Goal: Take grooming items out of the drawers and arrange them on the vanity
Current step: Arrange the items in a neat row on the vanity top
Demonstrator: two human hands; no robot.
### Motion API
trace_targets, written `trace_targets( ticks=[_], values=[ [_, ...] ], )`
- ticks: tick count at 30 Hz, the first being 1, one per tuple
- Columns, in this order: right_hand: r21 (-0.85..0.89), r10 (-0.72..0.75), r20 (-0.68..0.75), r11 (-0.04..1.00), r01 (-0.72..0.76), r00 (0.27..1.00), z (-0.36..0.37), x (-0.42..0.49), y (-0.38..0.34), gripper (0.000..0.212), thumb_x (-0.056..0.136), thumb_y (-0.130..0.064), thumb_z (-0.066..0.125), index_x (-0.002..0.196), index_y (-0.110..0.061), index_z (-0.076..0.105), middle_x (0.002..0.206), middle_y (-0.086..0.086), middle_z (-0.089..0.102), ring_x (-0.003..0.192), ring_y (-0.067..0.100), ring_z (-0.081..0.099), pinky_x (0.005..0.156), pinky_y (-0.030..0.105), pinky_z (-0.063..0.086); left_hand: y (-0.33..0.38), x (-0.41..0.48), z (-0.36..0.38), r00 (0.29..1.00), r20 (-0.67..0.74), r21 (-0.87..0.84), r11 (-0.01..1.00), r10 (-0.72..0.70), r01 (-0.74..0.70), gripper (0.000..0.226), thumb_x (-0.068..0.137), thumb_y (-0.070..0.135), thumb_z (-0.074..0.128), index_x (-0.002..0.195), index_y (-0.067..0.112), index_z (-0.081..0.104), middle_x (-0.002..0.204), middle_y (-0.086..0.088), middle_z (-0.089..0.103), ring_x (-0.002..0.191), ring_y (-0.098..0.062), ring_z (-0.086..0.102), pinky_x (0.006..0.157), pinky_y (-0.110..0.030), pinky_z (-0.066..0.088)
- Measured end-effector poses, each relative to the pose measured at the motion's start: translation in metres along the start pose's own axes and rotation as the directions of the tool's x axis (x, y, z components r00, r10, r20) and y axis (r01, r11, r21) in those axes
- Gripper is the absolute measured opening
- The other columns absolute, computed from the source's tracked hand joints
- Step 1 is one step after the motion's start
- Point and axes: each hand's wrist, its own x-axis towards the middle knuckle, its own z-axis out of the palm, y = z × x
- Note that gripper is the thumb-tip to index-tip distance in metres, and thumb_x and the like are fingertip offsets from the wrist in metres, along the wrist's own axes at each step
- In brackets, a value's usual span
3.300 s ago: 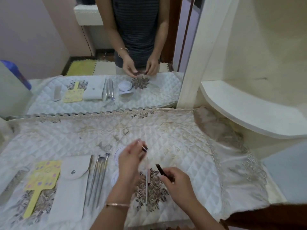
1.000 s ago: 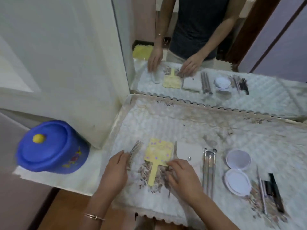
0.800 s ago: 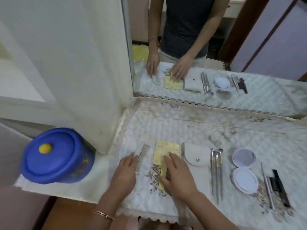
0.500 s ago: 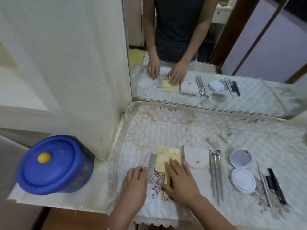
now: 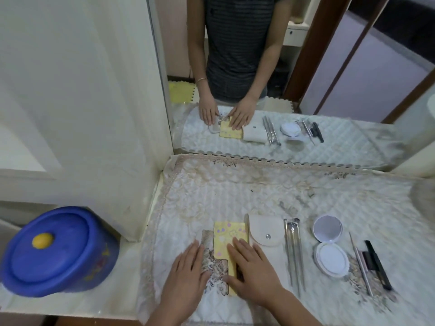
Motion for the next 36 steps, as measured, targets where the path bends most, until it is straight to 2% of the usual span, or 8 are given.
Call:
trace_targets(
  ticks=[4, 8, 13, 18, 25, 30, 33, 36],
  values=[
    [0.028, -0.009, -0.028, 1.0, 0.01, 1.0, 0.002, -0.003, 0.004, 0.072, 0.065, -0.076, 0.033, 0.121, -0.033, 0.042, 0.12, -0.016, 0.065, 0.109, 0.0, 0.061, 0.111, 0.028, -0.001, 0.011, -0.002, 0.006, 0.999, -0.033, -0.018, 0.999, -0.039, 0.039, 0.064, 0.094, 0.053, 0.004, 0.122, 0.011, 0.043, 0.123, -0.006, 0.062, 0.12, -0.018, 0.037, 0.113, -0.018, -0.008],
    [-0.015, -0.054, -0.138, 0.998, 0.053, 0.989, 0.0, -0.007, 0.014, 0.062, 0.072, -0.07, 0.034, 0.122, -0.036, 0.043, 0.122, -0.016, 0.063, 0.118, 0.004, 0.053, 0.111, 0.026, -0.002, 0.014, 0.002, 0.009, 0.991, -0.113, -0.008, 0.997, -0.075, 0.075, 0.065, 0.093, 0.058, 0.007, 0.123, 0.014, 0.045, 0.132, -0.001, 0.04, 0.114, -0.019, 0.039, 0.104, -0.028, 0.018],
    [0.01, 0.066, -0.27, 0.998, -0.066, 0.961, -0.001, -0.012, 0.043, 0.071, 0.062, -0.069, 0.042, 0.121, -0.029, 0.049, 0.117, -0.014, 0.064, 0.111, 0.008, 0.042, 0.099, 0.031, 0.024, 0.037, 0.015, 0.003, 0.984, -0.166, 0.096, 0.994, 0.058, -0.042, 0.065, 0.091, 0.062, 0.015, 0.139, 0.022, 0.034, 0.149, -0.002, 0.025, 0.14, -0.017, 0.012, 0.11, -0.028, 0.0],
    [0.015, 0.059, -0.206, 0.998, -0.058, 0.977, 0.004, -0.017, 0.05, 0.071, 0.063, -0.069, 0.037, 0.121, -0.029, 0.048, 0.118, -0.015, 0.065, 0.116, 0.007, 0.038, 0.104, 0.03, 0.014, 0.055, 0.036, 0.021, 0.984, -0.097, 0.226, 0.966, 0.149, -0.124, 0.061, 0.092, 0.06, 0.012, 0.137, 0.027, 0.037, 0.157, -0.001, -0.013, 0.145, -0.02, -0.012, 0.111, -0.032, 0.001],
    [0.012, -0.012, -0.415, 1.0, 0.018, 0.91, 0.008, -0.016, 0.057, 0.055, 0.069, -0.061, 0.043, 0.11, -0.027, 0.057, 0.109, -0.012, 0.069, 0.107, 0.009, 0.046, 0.095, 0.029, 0.032, 0.046, 0.044, 0.014, 0.983, -0.087, 0.261, 0.956, 0.161, -0.133, 0.06, 0.094, 0.056, 0.011, 0.131, 0.022, 0.043, 0.158, -0.001, -0.004, 0.144, -0.017, -0.013, 0.113, -0.031, -0.005],
    [0.3, 0.148, -0.638, 0.951, 0.068, 0.756, -0.006, -0.03, 0.08, 0.023, 0.076, -0.032, 0.051, 0.081, -0.02, 0.07, 0.083, -0.007, 0.072, 0.083, 0.01, 0.061, 0.078, 0.021, 0.042, 0.077, 0.046, -0.001, 0.974, -0.144, 0.067, 0.984, 0.175, -0.167, 0.057, 0.095, 0.05, 0.01, 0.128, 0.019, 0.044, 0.134, -0.004, 0.055, 0.142, -0.017, 0.01, 0.112, -0.023, -0.002],
    [0.232, 0.205, -0.6, 0.97, -0.077, 0.773, -0.013, -0.035, 0.097, 0.029, 0.073, -0.029, 0.046, 0.087, -0.019, 0.069, 0.085, -0.003, 0.07, 0.081, 0.013, 0.062, 0.076, 0.022, 0.041, 0.109, 0.053, -0.003, 0.955, -0.152, 0.081, 0.966, 0.256, -0.247, 0.058, 0.094, 0.05, 0.009, 0.131, 0.019, 0.041, 0.138, -0.005, 0.05, 0.133, -0.019, 0.025, 0.11, -0.025, 0.003],
    [0.041, 0.15, -0.503, 0.988, -0.15, 0.851, -0.015, -0.034, 0.111, 0.042, 0.079, -0.03, 0.037, 0.101, -0.017, 0.07, 0.102, -0.002, 0.073, 0.096, 0.018, 0.069, 0.102, 0.03, 0.021, 0.135, 0.062, 0.005, 0.945, -0.161, 0.114, 0.956, 0.285, -0.269, 0.058, 0.095, 0.05, 0.011, 0.134, 0.019, 0.039, 0.148, -0.002, 0.029, 0.141, -0.015, 0.005, 0.111, -0.026, 0.001]
  ],
)
